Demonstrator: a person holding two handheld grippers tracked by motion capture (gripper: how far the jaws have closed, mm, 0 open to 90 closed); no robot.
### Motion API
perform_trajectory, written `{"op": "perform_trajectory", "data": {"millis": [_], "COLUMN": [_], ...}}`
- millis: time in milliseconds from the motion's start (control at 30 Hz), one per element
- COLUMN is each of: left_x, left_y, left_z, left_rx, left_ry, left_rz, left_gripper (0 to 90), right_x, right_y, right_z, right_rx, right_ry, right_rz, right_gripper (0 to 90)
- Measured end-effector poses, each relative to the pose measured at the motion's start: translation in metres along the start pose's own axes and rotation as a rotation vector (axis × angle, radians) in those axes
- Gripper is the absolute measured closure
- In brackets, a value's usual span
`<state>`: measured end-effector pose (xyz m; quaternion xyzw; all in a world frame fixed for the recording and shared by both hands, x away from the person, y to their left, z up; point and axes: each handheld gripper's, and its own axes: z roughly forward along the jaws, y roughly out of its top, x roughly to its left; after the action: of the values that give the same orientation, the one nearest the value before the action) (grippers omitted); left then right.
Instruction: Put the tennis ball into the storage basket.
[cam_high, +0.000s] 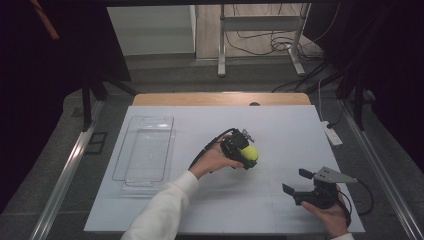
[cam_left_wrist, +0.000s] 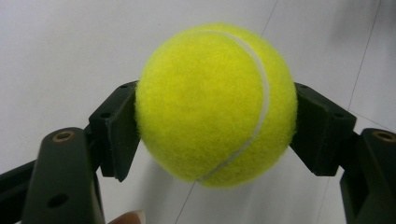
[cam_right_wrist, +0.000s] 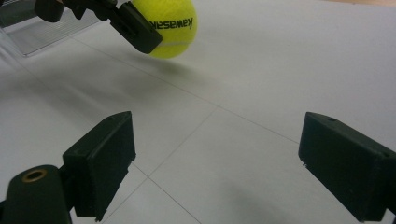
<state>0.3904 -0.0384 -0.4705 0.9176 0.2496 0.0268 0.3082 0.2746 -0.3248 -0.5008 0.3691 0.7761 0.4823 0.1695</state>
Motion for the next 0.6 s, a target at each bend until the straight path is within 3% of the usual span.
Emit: {"op": "perform_trajectory", "data": {"millis": [600], "left_x": [-0.001], "left_y": [-0.005], "left_z": [-0.018], "left_rx": [-0.042], "left_ry": [0.023], "left_rz": [0.011], "left_gripper": [26.4], "right_x": [0.001], "right_y": [0.0], "right_z": [0.001], "right_rx": [0.003], "right_ry": [-0.003], "right_rz": [0.001], "right_gripper": [10.9]}}
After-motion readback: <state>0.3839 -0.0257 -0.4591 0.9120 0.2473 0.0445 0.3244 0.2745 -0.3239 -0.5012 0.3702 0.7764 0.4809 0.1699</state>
